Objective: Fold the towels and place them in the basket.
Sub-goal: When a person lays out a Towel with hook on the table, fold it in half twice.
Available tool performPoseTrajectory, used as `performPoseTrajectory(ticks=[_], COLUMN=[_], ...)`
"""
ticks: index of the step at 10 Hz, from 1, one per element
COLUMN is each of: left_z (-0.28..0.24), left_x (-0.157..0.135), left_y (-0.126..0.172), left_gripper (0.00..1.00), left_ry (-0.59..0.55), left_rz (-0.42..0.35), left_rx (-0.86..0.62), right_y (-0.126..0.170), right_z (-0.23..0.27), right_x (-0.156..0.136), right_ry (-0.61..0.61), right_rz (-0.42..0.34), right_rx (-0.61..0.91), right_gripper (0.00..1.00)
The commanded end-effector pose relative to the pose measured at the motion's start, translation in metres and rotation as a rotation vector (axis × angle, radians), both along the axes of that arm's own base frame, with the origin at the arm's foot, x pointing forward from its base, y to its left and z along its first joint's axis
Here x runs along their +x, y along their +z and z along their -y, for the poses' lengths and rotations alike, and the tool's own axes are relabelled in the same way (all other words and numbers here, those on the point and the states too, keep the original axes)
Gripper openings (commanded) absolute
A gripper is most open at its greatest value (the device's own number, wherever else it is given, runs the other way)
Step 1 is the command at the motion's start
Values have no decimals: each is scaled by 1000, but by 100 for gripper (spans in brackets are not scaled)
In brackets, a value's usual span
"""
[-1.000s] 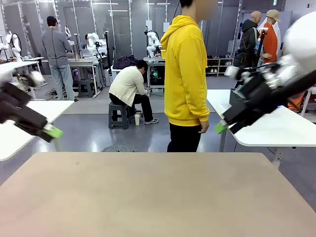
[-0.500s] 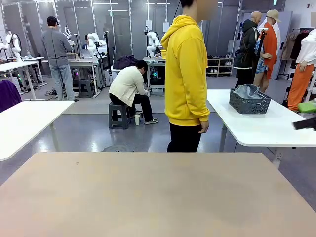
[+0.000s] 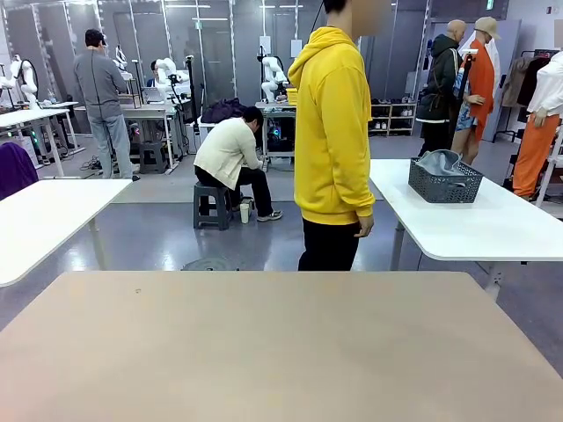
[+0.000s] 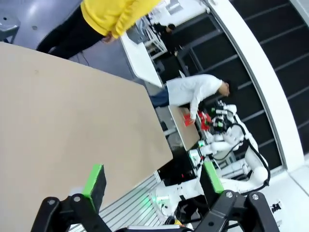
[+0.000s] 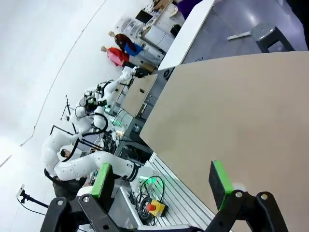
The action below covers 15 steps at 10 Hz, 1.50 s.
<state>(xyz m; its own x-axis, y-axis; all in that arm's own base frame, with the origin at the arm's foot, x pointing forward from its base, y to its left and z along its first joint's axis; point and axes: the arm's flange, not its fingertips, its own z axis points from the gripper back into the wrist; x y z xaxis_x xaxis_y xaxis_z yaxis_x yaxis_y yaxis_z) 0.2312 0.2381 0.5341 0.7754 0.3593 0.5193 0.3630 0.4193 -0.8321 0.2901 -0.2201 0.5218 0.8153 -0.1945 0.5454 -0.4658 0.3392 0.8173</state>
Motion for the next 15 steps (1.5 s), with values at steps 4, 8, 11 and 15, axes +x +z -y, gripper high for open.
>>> performPoseTrajectory(ticks=[4, 8, 11, 15], left_z=[-13, -13, -13, -13], left_x=[-16, -16, -16, -16], left_y=[-4, -4, -4, -4], left_gripper=[100, 100, 100, 100], left_ry=[60, 60, 60, 60], left_rz=[-6, -6, -6, -6], left_rx=[-8, -8, -8, -8], right_y=[6, 6, 6, 6], right_z=[5, 5, 5, 5], right_x=[-6, -6, -6, -6], right_ry=[-21, -21, -21, -21], right_rz=[2, 2, 2, 2], right_rx=[-12, -12, -12, -12], right_gripper=[100, 100, 100, 100])
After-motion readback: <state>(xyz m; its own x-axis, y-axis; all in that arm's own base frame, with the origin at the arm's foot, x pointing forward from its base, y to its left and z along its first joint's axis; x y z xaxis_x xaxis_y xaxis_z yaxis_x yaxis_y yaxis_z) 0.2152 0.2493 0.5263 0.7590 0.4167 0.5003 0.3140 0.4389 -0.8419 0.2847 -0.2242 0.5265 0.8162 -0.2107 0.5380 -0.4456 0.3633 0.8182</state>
